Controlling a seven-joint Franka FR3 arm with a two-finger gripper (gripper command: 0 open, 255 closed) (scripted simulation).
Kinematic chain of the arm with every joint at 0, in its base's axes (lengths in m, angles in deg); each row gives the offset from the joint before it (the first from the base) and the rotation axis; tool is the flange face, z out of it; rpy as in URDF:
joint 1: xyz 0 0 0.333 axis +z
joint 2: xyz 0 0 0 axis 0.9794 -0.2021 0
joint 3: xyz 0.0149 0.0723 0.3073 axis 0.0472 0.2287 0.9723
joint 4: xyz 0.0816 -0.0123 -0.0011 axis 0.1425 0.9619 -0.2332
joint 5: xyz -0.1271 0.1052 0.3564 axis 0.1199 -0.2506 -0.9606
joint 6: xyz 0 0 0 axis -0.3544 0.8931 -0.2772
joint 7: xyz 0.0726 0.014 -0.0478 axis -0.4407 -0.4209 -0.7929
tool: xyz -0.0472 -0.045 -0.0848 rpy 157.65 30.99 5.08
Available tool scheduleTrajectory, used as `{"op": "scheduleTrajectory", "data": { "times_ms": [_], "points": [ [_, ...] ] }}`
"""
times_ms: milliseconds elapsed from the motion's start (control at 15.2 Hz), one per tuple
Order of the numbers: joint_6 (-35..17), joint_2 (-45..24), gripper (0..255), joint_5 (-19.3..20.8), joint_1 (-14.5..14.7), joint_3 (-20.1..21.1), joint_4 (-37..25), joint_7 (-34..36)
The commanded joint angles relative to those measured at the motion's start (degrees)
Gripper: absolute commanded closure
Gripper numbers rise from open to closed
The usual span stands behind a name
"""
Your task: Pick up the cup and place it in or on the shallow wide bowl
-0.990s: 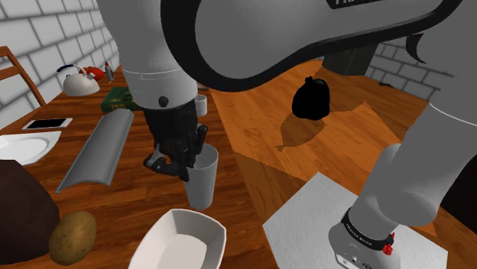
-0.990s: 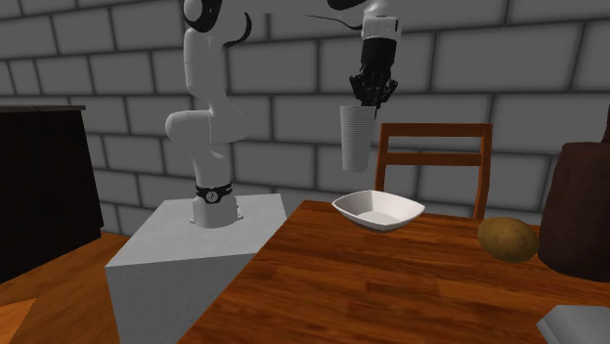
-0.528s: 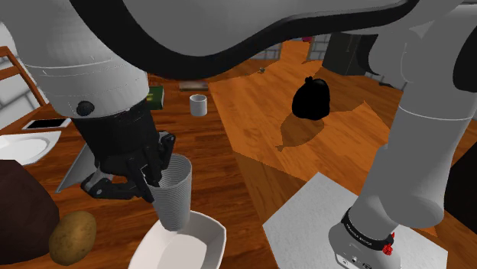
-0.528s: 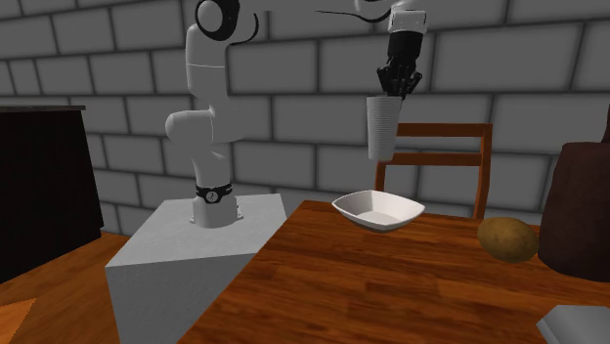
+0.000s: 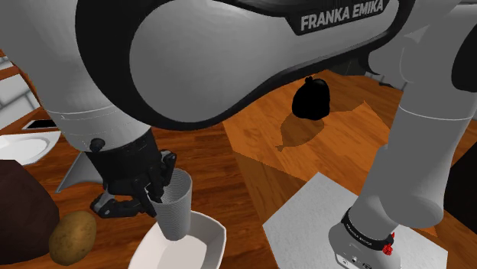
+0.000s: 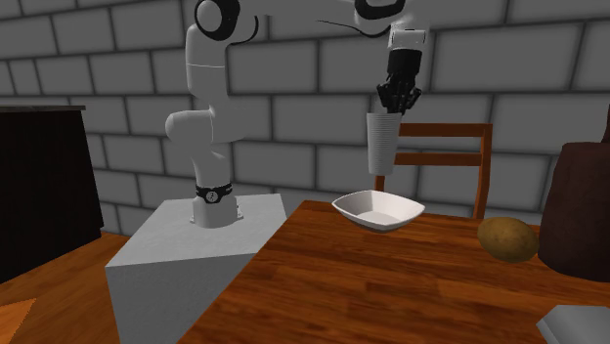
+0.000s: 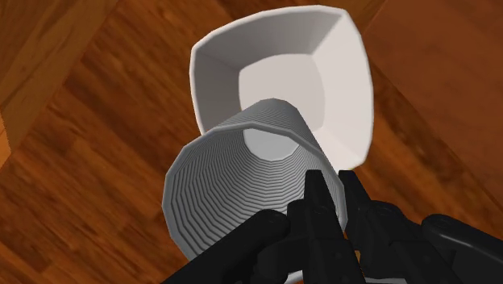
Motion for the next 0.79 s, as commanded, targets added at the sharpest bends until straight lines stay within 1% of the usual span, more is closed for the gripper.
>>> {"op": "scheduleTrajectory", "data": {
  "times_ms": [0, 726],
  "points": [
    [-1.6, 0.0, 255, 0.0, -0.1, 0.0, 1.6, 0.1],
    [-9.7, -1.1, 255, 1.2, -0.3, -0.5, 8.9, 1.2]
  ]
}}
